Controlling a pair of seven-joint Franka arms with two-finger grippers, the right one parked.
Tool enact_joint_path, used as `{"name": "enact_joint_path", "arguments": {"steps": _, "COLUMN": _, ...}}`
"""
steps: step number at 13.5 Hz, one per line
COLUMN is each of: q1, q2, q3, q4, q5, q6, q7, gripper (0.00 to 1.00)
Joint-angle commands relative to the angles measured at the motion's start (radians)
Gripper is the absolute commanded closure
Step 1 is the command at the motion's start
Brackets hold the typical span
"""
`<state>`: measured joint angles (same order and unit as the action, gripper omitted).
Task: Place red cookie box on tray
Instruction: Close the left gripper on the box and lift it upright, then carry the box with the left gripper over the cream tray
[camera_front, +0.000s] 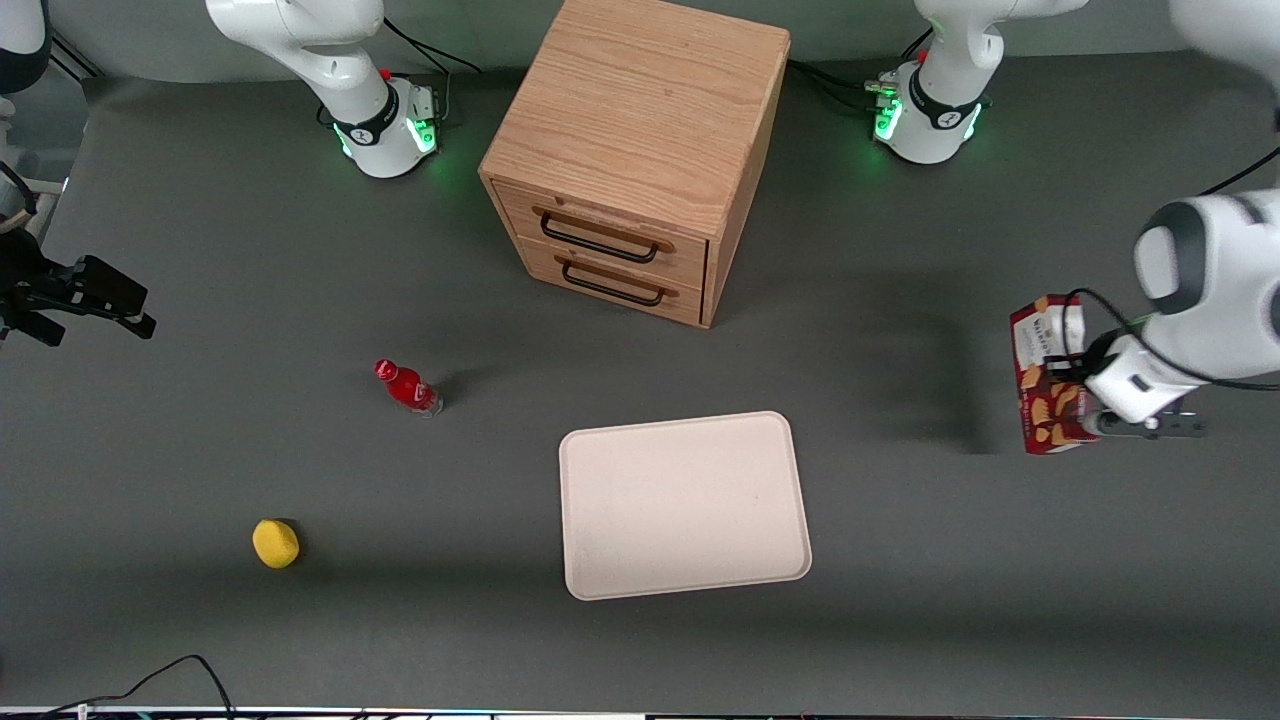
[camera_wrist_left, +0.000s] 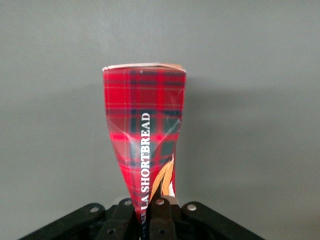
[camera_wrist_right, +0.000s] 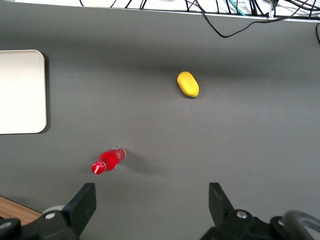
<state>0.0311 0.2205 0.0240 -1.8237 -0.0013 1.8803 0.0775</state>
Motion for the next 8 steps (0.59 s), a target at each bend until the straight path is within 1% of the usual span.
{"name": "enact_joint_path", "arguments": {"steps": 1, "q1": -0.016, "q2": 0.048, "q3": -0.07, "q4": 0.319, "q5": -0.012, "q6": -0.273, "q7": -0.134, "gripper": 1.0}}
{"name": "enact_joint_path", "arguments": {"steps": 2, "q1": -0.016, "q2": 0.06, "q3": -0.125, "q4": 0.387, "q5": -0.019, "q6": -0.314, "q7": -0.206, "gripper": 1.0}}
{"name": "enact_joint_path", "arguments": {"steps": 3, "q1": -0.016, "q2": 0.065, "q3": -0.178, "q4": 0.423, "q5": -0.02, "q6": -0.317, "q7": -0.293, "gripper": 1.0}}
{"name": "enact_joint_path", "arguments": {"steps": 5, "q1": -0.019, "q2": 0.106, "q3": -0.319, "q4": 0.451, "q5": -0.022, "q6": -0.294, "q7": -0.503, "gripper": 1.0}}
{"name": "enact_joint_path", "arguments": {"steps": 6, "q1": -0.019, "q2": 0.156, "q3": -0.388, "q4": 0.472, "q5": -0.013, "q6": -0.238, "q7": -0.597, "gripper": 1.0}}
{"name": "enact_joint_path", "arguments": {"steps": 7, "q1": -0.02, "q2": 0.202, "q3": -0.439, "q4": 0.472, "q5": -0.003, "q6": -0.146, "q7": -0.666, "gripper": 1.0}}
{"name": "enact_joint_path", "arguments": {"steps": 8, "q1": -0.039, "q2": 0.256, "q3": -0.465, "q4": 0.469, "q5": 0.03, "q6": -0.047, "q7": -0.711, "gripper": 1.0}}
